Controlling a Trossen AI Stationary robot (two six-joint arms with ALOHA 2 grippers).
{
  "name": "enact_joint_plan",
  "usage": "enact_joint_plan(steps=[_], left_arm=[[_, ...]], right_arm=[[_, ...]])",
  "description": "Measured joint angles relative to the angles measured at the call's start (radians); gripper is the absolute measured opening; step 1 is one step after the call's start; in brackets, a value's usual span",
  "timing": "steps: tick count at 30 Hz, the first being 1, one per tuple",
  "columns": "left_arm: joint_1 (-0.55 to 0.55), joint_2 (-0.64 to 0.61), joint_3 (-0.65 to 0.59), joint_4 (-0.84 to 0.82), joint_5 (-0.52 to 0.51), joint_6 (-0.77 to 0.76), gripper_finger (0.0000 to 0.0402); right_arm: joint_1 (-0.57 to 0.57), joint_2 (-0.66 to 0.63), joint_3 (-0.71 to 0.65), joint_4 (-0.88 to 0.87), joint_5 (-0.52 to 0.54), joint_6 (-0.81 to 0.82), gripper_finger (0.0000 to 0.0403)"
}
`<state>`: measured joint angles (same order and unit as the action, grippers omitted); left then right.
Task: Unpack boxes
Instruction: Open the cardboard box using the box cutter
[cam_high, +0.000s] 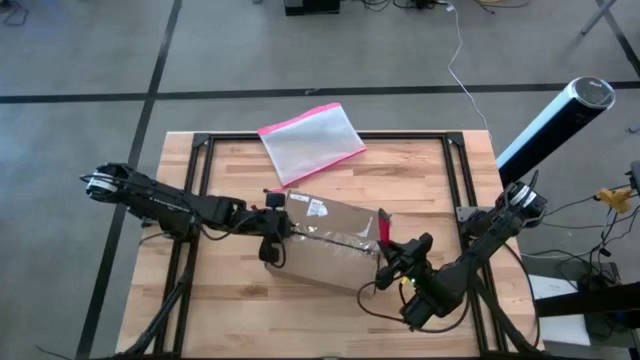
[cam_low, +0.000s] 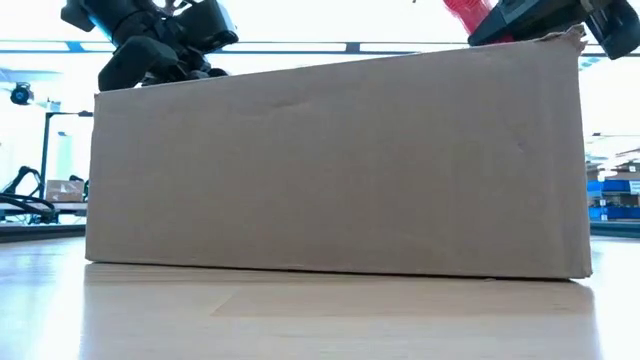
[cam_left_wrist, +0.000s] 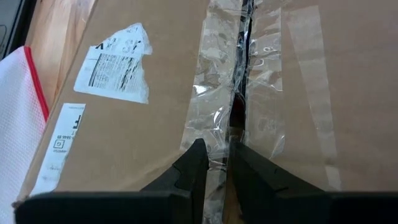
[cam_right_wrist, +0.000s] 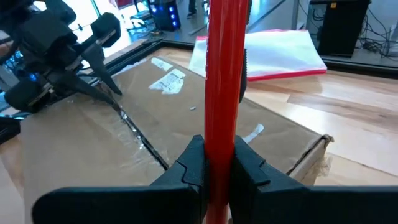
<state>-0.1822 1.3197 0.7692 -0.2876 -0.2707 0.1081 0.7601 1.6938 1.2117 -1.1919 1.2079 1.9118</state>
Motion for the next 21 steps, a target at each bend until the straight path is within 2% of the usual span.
enact_joint_plan(steps=[5,10,21], left_arm=[[0.0,0.0,0.0,0.002,0.0,0.0,0.0063],[0.0,0.0,0.0,0.003,0.0,0.0,0.0063],[0.0,-0.002,0.003,-0.07,-0.001,-0.014,0.0063]], right_arm=[[-0.03,0.015,-0.001,0.0,-0.008,-0.016,0.0019],[-0.067,0.029,-0.002,0.002,-0.082,-0.078,0.0019],[-0.07,0.031,-0.003,-0.035,-0.141,-0.106,0.0019]])
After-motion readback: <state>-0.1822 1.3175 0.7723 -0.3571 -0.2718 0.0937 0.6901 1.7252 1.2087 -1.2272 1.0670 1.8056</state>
